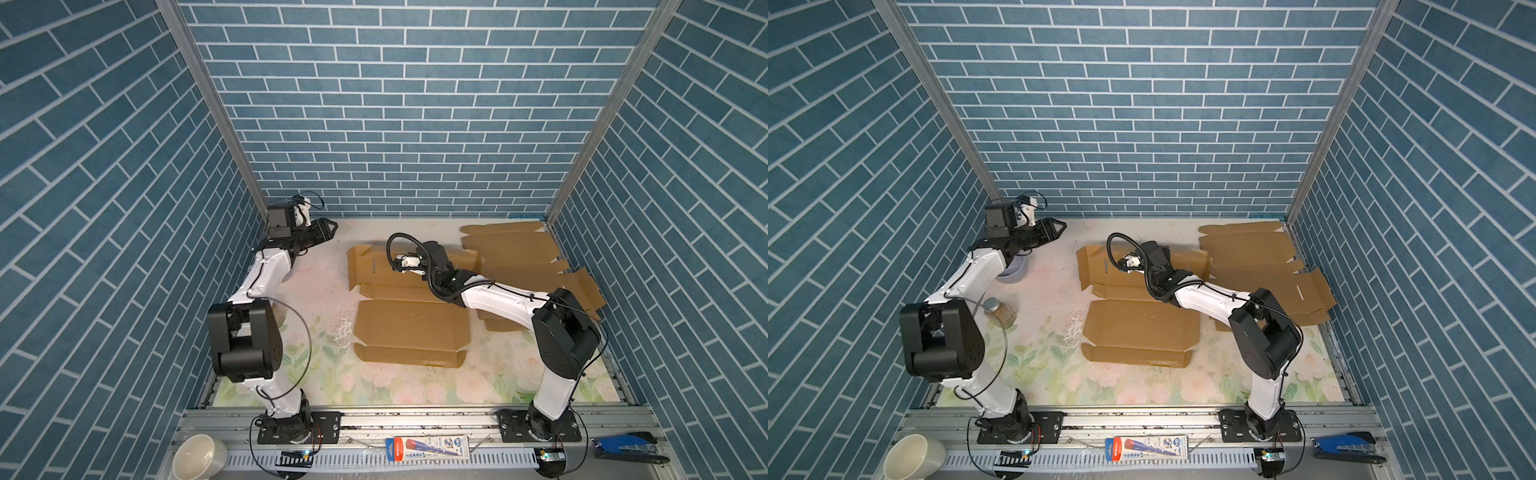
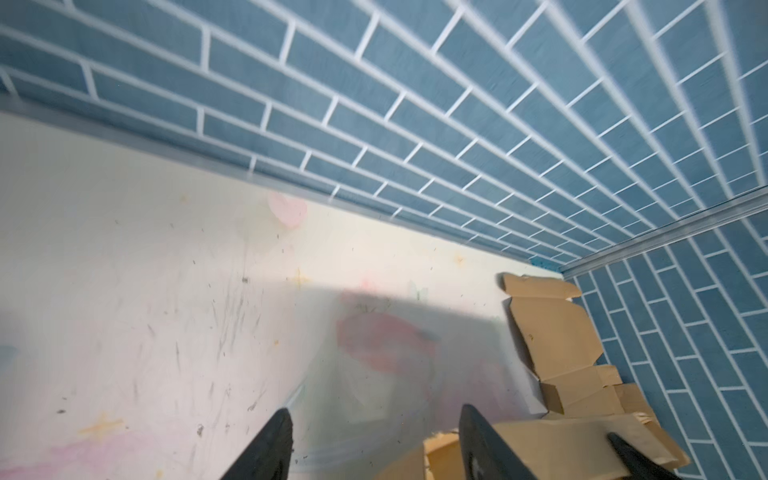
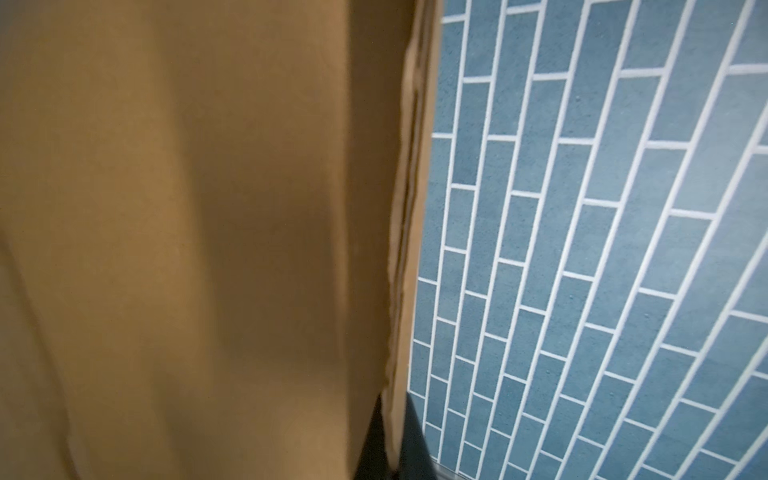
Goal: Fold the paper box
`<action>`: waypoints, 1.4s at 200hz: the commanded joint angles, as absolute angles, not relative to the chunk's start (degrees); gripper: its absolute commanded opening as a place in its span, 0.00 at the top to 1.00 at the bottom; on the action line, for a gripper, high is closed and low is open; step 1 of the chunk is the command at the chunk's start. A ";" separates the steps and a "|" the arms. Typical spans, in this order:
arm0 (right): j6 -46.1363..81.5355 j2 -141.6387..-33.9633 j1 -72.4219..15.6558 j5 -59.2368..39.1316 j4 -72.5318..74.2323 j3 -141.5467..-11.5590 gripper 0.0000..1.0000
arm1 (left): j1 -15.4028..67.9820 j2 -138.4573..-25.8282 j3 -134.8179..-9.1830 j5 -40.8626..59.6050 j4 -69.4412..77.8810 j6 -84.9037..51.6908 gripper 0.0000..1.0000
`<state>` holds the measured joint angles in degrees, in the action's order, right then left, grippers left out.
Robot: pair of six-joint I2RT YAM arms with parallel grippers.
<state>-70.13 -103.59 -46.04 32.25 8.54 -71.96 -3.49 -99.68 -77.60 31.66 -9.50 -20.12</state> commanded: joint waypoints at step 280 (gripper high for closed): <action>-72.81 -99.84 -45.44 29.36 5.70 -71.27 1.00 | 11.31 -97.59 -60.40 31.47 -0.39 -5.34 0.34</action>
<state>-73.43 -101.67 -45.17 30.59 7.86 -71.42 10.92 -99.50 -63.46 33.21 -9.72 -3.90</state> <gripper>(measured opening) 0.049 0.674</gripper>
